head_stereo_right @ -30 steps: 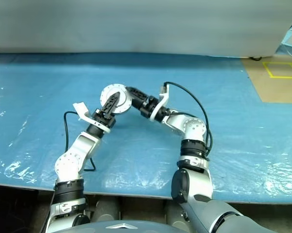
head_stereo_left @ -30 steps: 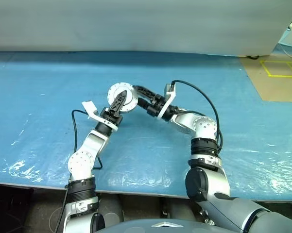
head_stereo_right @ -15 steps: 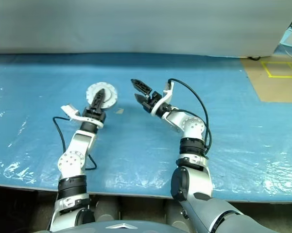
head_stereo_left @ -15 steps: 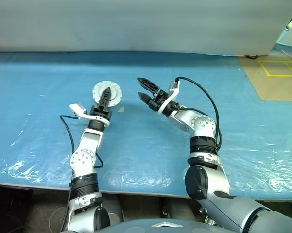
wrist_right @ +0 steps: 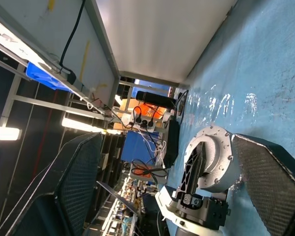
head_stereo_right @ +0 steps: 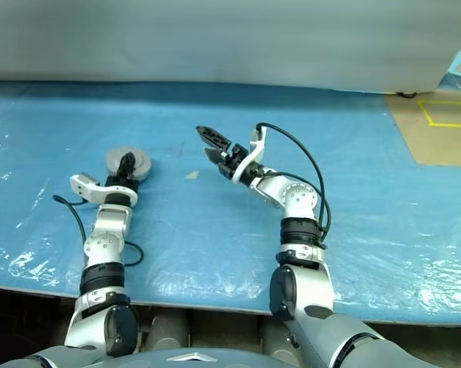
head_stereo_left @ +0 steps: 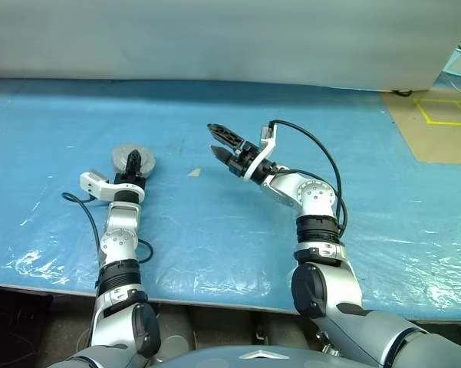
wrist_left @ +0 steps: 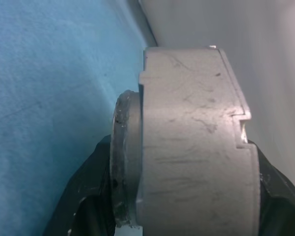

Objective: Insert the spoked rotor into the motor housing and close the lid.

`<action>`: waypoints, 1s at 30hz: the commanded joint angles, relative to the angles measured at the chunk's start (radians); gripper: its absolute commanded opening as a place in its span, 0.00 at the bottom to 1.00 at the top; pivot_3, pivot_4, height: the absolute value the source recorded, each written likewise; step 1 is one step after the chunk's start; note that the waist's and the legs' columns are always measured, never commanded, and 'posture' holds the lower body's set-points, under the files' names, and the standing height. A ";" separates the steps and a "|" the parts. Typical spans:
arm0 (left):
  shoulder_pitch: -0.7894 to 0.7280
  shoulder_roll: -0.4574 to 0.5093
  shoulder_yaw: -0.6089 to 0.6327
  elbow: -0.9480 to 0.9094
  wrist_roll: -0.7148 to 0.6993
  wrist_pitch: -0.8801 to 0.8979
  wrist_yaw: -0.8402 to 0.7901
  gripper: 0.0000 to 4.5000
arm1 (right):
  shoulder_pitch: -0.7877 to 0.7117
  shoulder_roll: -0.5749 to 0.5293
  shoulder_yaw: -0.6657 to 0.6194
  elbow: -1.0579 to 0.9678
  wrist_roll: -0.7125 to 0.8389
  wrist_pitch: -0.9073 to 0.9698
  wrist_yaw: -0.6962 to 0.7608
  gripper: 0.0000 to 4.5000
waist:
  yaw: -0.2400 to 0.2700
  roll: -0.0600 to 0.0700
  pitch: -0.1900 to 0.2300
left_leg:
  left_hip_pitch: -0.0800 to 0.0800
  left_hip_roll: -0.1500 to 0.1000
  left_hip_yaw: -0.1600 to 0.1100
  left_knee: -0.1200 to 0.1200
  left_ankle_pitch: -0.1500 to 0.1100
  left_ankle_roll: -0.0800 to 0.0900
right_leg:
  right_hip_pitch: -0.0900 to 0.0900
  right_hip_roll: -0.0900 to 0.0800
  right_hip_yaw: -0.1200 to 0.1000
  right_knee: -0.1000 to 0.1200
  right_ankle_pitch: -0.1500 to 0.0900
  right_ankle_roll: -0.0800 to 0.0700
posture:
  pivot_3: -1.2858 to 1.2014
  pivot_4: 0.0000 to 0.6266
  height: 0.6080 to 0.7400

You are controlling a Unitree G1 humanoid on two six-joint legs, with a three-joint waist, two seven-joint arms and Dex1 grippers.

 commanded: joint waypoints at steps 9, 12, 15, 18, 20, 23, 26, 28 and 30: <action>-0.023 -0.015 0.024 -0.001 0.073 -0.140 0.045 0.61 | -0.008 -0.021 0.039 -0.033 -0.010 -0.011 0.052 0.99 | 0.000 0.000 0.000 | 0.000 0.000 -0.001 0.002 0.000 0.000 | 0.001 0.000 -0.001 0.001 0.000 0.000 | 0.52 0.24 1.00; -0.021 -0.012 0.026 0.008 0.084 -0.149 0.059 0.61 | -0.011 -0.023 0.043 -0.028 -0.015 -0.014 0.059 0.99 | -0.001 0.000 0.000 | 0.000 0.000 -0.002 0.003 0.000 0.000 | 0.001 0.000 -0.001 0.002 0.000 0.000 | 0.52 0.24 1.00; -0.023 -0.011 0.030 0.001 0.093 -0.173 0.071 0.66 | -0.009 -0.028 0.057 -0.029 -0.032 -0.016 0.070 1.00 | -0.003 0.000 0.000 | 0.000 0.000 -0.002 0.003 0.000 0.000 | 0.001 0.000 -0.001 0.003 0.000 0.000 | 0.52 0.24 1.00; -0.032 -0.007 0.030 -0.008 0.114 -0.202 0.091 0.83 | -0.007 -0.028 0.058 -0.028 -0.035 -0.016 0.075 1.00 | -0.004 0.000 0.000 | 0.001 0.000 -0.002 0.003 0.000 0.000 | 0.001 0.000 -0.001 0.003 0.000 0.000 | 0.52 0.24 1.00; -0.048 -0.004 0.045 -0.007 0.129 -0.246 0.118 0.98 | -0.006 -0.029 0.059 -0.028 -0.036 -0.017 0.076 1.00 | -0.004 0.000 0.000 | 0.002 0.000 -0.002 0.003 0.000 0.000 | 0.002 0.000 -0.001 0.003 0.000 0.000 | 0.52 0.24 1.00; -0.060 0.008 0.064 -0.010 0.165 -0.324 0.151 1.00 | -0.007 -0.035 0.058 -0.028 -0.039 -0.019 0.079 1.00 | -0.006 0.000 0.000 | 0.002 0.000 -0.002 0.003 0.000 0.000 | 0.002 0.000 -0.001 0.003 0.000 0.000 | 0.52 0.24 1.00; -0.064 0.017 0.078 -0.018 0.201 -0.400 0.179 1.00 | -0.010 -0.044 0.058 -0.025 -0.044 -0.022 0.085 1.00 | -0.005 0.000 0.000 | 0.001 0.000 -0.002 0.003 0.000 0.000 | 0.002 0.000 -0.001 0.003 0.000 0.000 | 0.52 0.24 1.00; -0.062 0.030 0.080 -0.024 0.233 -0.436 0.201 1.00 | -0.013 -0.053 0.065 -0.022 -0.056 -0.030 0.094 1.00 | -0.005 0.000 0.000 | 0.001 0.000 -0.002 0.003 0.000 0.000 | 0.002 0.000 -0.001 0.003 0.000 0.000 | 0.52 0.24 1.00; -0.056 0.042 0.072 -0.040 0.252 -0.449 0.200 1.00 | -0.012 -0.064 0.093 -0.029 -0.102 -0.072 0.107 1.00 | -0.005 0.000 0.000 | 0.001 0.000 -0.002 0.003 0.000 0.000 | 0.002 0.000 -0.001 0.003 0.000 0.000 | 0.52 0.24 1.00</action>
